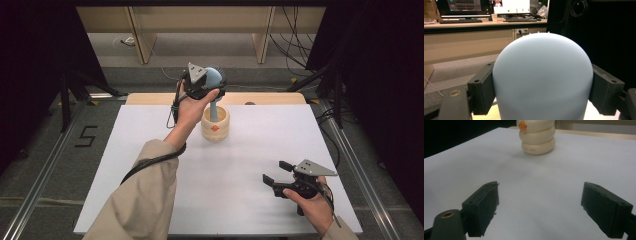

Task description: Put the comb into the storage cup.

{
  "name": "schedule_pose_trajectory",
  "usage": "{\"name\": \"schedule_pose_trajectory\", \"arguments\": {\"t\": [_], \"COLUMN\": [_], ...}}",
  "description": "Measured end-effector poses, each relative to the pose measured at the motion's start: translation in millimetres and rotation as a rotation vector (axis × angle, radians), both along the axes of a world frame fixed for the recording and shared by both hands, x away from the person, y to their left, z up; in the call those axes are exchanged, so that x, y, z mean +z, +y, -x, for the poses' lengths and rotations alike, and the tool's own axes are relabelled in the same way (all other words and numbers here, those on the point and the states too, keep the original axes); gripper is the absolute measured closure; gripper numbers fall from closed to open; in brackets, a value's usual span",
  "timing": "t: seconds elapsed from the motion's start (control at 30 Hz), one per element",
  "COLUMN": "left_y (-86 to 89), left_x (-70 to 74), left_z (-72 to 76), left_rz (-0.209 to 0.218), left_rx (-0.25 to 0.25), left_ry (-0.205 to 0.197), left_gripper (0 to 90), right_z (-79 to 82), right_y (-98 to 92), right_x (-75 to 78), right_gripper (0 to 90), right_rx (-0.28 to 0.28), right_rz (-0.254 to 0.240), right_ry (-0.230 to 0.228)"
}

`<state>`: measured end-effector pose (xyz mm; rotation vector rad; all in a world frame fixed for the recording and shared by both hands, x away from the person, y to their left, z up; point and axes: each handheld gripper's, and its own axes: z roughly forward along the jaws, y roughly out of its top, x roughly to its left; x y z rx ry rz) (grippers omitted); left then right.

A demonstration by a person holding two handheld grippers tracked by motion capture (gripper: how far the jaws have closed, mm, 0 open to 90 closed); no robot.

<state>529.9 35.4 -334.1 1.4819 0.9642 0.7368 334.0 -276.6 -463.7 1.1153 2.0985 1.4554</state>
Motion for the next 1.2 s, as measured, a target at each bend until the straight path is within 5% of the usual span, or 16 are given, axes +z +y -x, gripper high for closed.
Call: {"name": "schedule_pose_trajectory", "arguments": {"t": [1.2], "left_y": [-2.0], "left_x": [-7.3], "left_z": [-0.1], "left_rz": [0.001], "left_rx": [-0.004], "left_ry": [0.012], "left_gripper": [19.5], "right_z": [0.2], "right_y": [0.3], "right_x": [0.0], "right_gripper": [15.5], "right_rx": [0.003], "right_rz": [0.0], "right_ry": [0.0]}}
